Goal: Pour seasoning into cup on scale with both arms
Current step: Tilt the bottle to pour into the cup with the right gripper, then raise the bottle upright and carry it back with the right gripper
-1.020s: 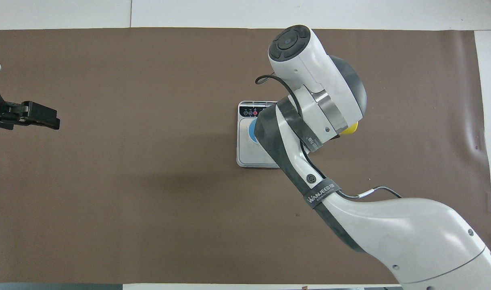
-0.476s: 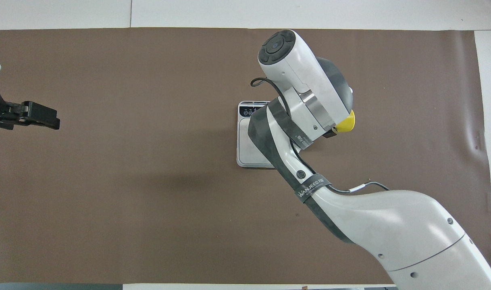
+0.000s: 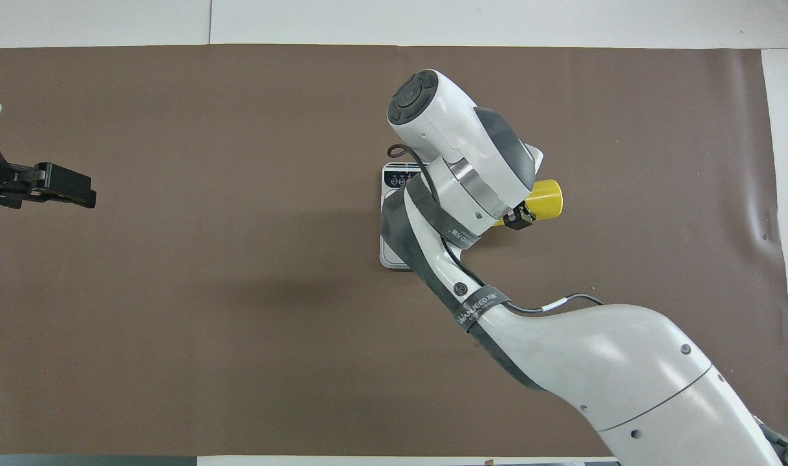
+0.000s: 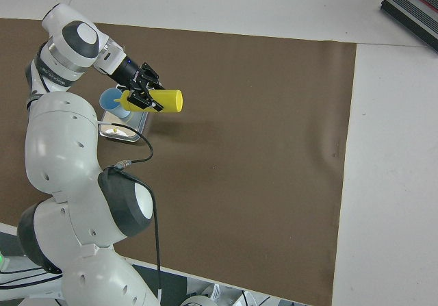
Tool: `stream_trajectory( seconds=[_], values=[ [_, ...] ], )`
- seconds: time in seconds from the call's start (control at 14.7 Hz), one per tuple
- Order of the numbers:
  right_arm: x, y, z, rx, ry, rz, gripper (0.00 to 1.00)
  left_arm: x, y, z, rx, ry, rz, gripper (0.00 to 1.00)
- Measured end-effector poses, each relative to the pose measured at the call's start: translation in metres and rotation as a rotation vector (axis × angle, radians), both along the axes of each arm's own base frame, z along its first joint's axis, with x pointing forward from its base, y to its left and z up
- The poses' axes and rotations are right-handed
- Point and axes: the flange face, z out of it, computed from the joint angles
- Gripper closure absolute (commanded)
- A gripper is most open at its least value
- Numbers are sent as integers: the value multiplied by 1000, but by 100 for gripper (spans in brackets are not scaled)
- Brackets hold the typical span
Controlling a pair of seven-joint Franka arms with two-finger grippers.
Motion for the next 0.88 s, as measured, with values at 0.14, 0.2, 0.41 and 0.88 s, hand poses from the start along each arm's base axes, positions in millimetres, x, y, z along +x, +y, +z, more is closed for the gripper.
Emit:
stream_trajectory(
  seconds=[0.14,0.2,0.41,0.88],
  values=[
    [0,-1,-1,-3,2,-1,100,0,0,0,0,0,0,0],
    [0,-1,-2,-6,7,-3,100,0,0,0,0,0,0,0],
    [0,-1,-4,-10,12,-4,100,0,0,0,0,0,0,0],
    [-1,-4,-2,-52,11,3,100,0,0,0,0,0,0,0]
  ],
)
